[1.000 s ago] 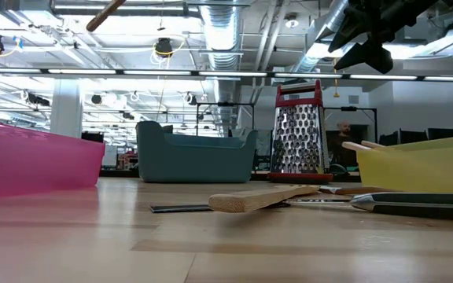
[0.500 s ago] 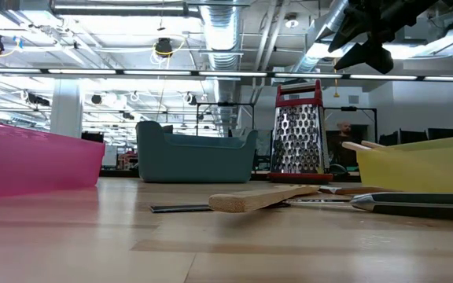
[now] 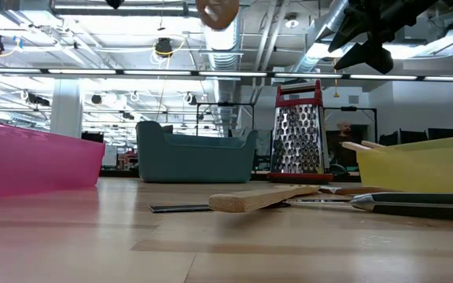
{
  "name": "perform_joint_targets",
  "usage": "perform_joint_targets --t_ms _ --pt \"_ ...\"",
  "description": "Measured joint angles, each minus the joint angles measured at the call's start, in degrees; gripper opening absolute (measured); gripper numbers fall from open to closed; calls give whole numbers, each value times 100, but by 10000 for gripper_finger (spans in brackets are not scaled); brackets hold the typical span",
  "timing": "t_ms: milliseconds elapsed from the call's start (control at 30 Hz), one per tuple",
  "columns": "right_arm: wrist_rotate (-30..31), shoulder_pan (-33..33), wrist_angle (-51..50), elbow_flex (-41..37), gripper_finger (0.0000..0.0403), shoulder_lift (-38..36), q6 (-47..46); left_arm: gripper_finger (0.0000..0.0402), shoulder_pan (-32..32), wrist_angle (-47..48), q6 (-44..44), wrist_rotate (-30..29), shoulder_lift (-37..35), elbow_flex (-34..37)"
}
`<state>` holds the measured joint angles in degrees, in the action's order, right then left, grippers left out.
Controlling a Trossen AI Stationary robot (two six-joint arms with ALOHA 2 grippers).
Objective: Pick & Place Kitchen Items
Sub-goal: Put the brown serving spoon into the pink bin
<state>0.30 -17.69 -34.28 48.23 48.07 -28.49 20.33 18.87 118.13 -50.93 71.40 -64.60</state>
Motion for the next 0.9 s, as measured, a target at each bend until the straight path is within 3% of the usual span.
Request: perform_joint_targets --t_ms 67,233,500,600,767,900 --pt "0 0 0 0 221 0 0 48 -88 -13 549 224 0 0" --pt "-2 0 0 0 221 0 57 48 -138 -78 942 832 0 0" --pt "0 0 2 0 221 0 59 50 -135 -148 510 1180 0 0" --pt "-2 0 2 0 221 0 58 51 -70 -196 -1056 1169 0 0" --pt "-2 0 2 0 221 0 57 50 75 -362 -5345 1109 -2 0" --pt "-2 0 2 0 221 0 57 51 154 -360 -8240 509 -2 0"
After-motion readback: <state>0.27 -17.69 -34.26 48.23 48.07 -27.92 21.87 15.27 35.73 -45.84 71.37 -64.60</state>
